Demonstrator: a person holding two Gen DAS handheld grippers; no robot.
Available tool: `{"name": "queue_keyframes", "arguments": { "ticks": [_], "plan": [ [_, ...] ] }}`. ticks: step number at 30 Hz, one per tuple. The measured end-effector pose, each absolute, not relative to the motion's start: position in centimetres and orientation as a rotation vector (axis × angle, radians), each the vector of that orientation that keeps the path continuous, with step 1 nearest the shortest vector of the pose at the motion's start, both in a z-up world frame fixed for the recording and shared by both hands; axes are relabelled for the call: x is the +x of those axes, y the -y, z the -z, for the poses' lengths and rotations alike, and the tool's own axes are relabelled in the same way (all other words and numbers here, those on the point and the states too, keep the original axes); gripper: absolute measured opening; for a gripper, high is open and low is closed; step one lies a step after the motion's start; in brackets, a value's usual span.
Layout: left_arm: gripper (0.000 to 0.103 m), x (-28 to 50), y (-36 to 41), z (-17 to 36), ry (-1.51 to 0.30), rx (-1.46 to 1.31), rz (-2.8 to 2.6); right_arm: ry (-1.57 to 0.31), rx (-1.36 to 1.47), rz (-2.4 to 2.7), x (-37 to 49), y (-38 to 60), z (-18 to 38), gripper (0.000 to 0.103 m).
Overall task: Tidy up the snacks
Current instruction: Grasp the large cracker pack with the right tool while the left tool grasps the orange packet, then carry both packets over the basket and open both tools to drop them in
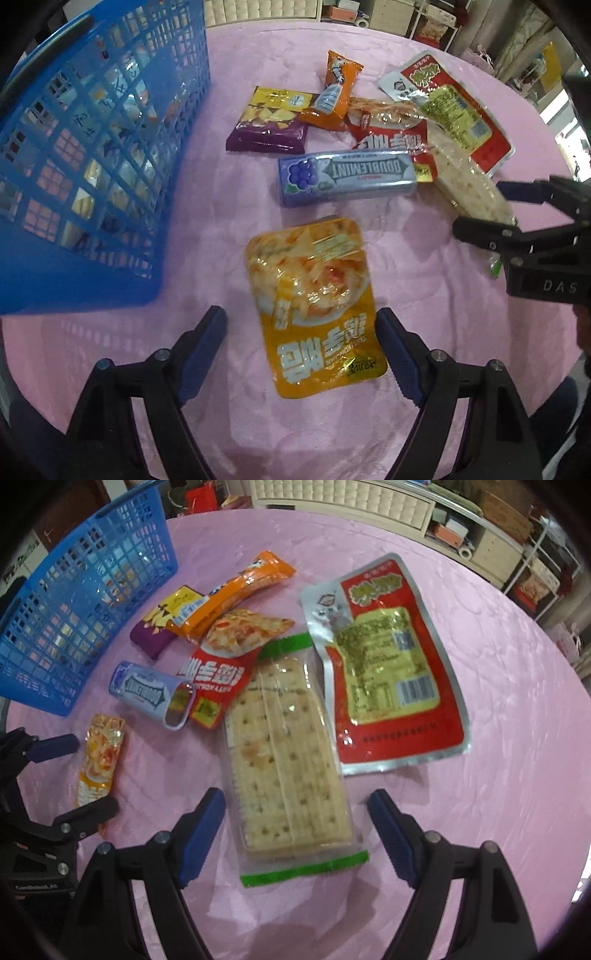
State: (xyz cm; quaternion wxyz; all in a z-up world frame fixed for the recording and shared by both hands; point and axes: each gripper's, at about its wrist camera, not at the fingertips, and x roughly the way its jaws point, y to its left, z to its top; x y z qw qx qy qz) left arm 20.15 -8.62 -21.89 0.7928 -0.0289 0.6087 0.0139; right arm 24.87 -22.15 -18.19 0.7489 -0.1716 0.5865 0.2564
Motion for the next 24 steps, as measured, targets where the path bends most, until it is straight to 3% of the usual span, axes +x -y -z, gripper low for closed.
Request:
{"name": "queue_keyframes", "arguments": {
  "ticks": [3,7,9,10,16,24],
  "plan": [
    [0.084,20.1,8.5,22.1,-1.31,-0.069,-0.052,-1.27,-0.385,-0.565,24.7,21.2,18.4,0.083],
    [0.082,20.7,9.3,22.6,-1.317,-0.076,-0.067,-1.244,-0.373,-0.575,23.4,21.1,17.8,0.06],
    [0.063,21.1,9.1,22.4,-1.306,-0.076,-0.06,-1.245,-0.374,-0.58,22.9,21.2,17.8,0.06],
    [0.046,21.0,9.2,21.7,-1.302,-0.077,-0.054,-1.239,-0.379,-0.577,22.4,21.5,17.6,0.06],
    [0.013,19.7,8.8,21.4,-1.299,-0.161,0.039,-1.24,-0.318,-0.55,19.6,22.6,17.1,0.059],
    [0.01,18.3,10.9,19.7,-1.249,-0.134,0.117,-1.232,-0.219,-0.502,16.8,24.6,14.9,0.059]
  ]
}}
